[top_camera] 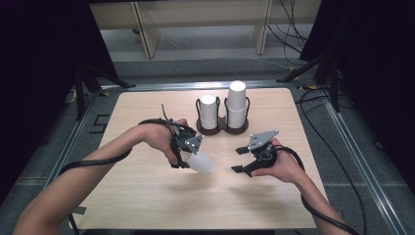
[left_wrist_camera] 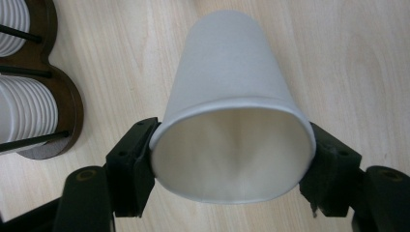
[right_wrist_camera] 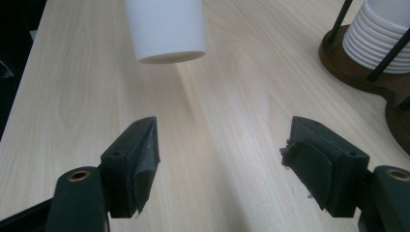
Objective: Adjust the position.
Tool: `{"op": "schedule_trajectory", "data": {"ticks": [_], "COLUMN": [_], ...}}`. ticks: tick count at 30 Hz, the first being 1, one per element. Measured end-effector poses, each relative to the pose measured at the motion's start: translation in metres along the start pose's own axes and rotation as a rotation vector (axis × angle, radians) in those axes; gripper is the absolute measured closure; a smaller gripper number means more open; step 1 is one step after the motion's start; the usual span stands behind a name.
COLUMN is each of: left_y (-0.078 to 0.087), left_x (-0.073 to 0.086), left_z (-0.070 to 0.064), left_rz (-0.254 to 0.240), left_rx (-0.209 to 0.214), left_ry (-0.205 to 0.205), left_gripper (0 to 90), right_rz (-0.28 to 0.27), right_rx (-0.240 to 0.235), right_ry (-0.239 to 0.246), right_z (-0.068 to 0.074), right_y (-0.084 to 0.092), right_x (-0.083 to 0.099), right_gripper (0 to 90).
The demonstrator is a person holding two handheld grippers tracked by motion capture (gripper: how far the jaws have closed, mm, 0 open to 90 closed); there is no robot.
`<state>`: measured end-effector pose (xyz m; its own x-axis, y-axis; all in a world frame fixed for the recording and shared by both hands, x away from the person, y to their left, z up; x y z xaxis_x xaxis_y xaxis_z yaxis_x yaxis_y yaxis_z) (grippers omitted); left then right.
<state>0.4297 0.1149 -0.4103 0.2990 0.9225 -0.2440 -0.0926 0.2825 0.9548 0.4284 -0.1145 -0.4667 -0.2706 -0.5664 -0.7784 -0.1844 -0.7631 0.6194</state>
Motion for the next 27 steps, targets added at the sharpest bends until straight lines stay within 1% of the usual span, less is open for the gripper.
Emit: {"op": "schedule_trajectory", "data": {"ticks": [1, 3, 4, 5, 9, 10, 11, 12, 13, 14, 15, 16, 18, 19, 20, 21, 22, 23, 24, 25, 26, 27], "left_y": [-0.0001, 0.0002, 0.0014, 0.0004, 0.0013, 0.0028, 0.0030, 0.0044, 0.0023, 0.0014, 0.0021, 0.0004, 0.0012, 0.0007, 0.0006, 0.0011, 0.0025, 0.0011, 0.0014, 0.0025, 0.0025, 0.0019], "left_x": [-0.0003, -0.0007, 0.0000, -0.0009, -0.0014, -0.0016, -0.0018, -0.0011, -0.0025, -0.0032, -0.0025, -0.0030, -0.0025, -0.0030, -0.0033, -0.0033, -0.0031, -0.0046, -0.0052, -0.0052, -0.0052, -0.0067], "left_z": [0.0004, 0.0003, 0.0017, 0.0000, 0.0004, 0.0015, 0.0015, 0.0033, 0.0006, -0.0005, 0.0007, -0.0010, 0.0010, 0.0003, 0.0001, 0.0006, 0.0023, 0.0004, 0.0003, 0.0013, 0.0013, 0.0003], "left_rz": [0.010, 0.020, 0.044, 0.031, 0.049, 0.069, 0.073, 0.101, 0.070, 0.064, 0.088, 0.077, 0.109, 0.105, 0.108, 0.120, 0.142, 0.118, 0.119, 0.136, 0.136, 0.125], "left_rx": [0.004, 0.006, 0.008, 0.013, 0.014, 0.014, 0.016, 0.023, 0.021, 0.025, 0.028, 0.028, 0.032, 0.035, 0.036, 0.037, 0.039, 0.038, 0.040, 0.042, 0.042, 0.040], "left_ry": [-0.007, -0.011, -0.035, -0.017, -0.029, -0.050, -0.053, -0.088, -0.047, -0.035, -0.059, -0.043, -0.079, -0.070, -0.071, -0.083, -0.109, -0.080, -0.082, -0.101, -0.101, -0.085], "left_gripper": [29.7, 29.7, 29.7, 29.7, 29.7, 29.7, 29.7, 29.7, 29.7, 29.7, 29.8, 29.7, 29.8, 29.8, 29.8, 29.8, 29.9, 29.8, 29.8, 29.8, 29.8, 29.8], "right_rz": [0.000, 0.007, 0.012, 0.013, 0.013, 0.013, 0.014, 0.014, 0.012, 0.018, 0.022, 0.022, 0.021, 0.025, 0.020, 0.023, 0.023, 0.019, 0.022, 0.019, 0.017, 0.021], "right_rx": [0.000, -0.009, -0.006, -0.008, -0.012, -0.012, -0.012, -0.015, -0.013, -0.010, -0.012, -0.013, -0.013, -0.014, -0.019, -0.017, -0.017, -0.015, -0.019, -0.016, -0.018, -0.024], "right_ry": [0.007, 0.000, 0.004, 0.000, 0.008, 0.008, 0.008, 0.004, 0.008, 0.014, 0.011, 0.016, 0.015, 0.008, 0.012, 0.018, 0.021, 0.024, 0.015, 0.024, 0.023, 0.020], "right_z": [0.0003, 0.0013, 0.0014, 0.0018, 0.0014, 0.0015, 0.0017, 0.0022, 0.0018, 0.0013, 0.0016, 0.0016, 0.0020, 0.0027, 0.0025, 0.0023, 0.0023, 0.0022, 0.0033, 0.0025, 0.0027, 0.0033], "right_y": [-0.0012, -0.0024, -0.0025, -0.0030, -0.0046, -0.0049, -0.0049, -0.0051, -0.0055, -0.0051, -0.0053, -0.0056, -0.0062, -0.0060, -0.0070, -0.0067, -0.0072, -0.0079, -0.0085, -0.0087, -0.0093, -0.0098], "right_x": [-0.0007, -0.0010, -0.0012, -0.0015, -0.0026, -0.0034, -0.0036, -0.0040, -0.0044, -0.0047, -0.0048, -0.0052, -0.0060, -0.0062, -0.0069, -0.0074, -0.0079, -0.0083, -0.0086, -0.0093, -0.0097, -0.0099], "right_gripper": [27.9, 27.9, 27.9, 27.9, 27.8, 27.8, 27.8, 27.8, 27.8, 27.8, 27.7, 27.8, 27.7, 27.8, 27.8, 27.8, 27.8, 27.8, 27.8, 27.8, 27.8, 27.8]}}
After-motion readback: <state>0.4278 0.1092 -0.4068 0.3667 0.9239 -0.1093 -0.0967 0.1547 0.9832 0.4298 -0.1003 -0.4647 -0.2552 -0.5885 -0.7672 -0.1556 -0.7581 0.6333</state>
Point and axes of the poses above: each handheld gripper's, and its own axes: y roughly backward along the jaws, x roughly out of its underside, z roughly to its left, the point moved 5 cm from there along -y, roughly forward along the jaws, and after that the axes turned 4 degrees about -y, right-handed, at the moved point
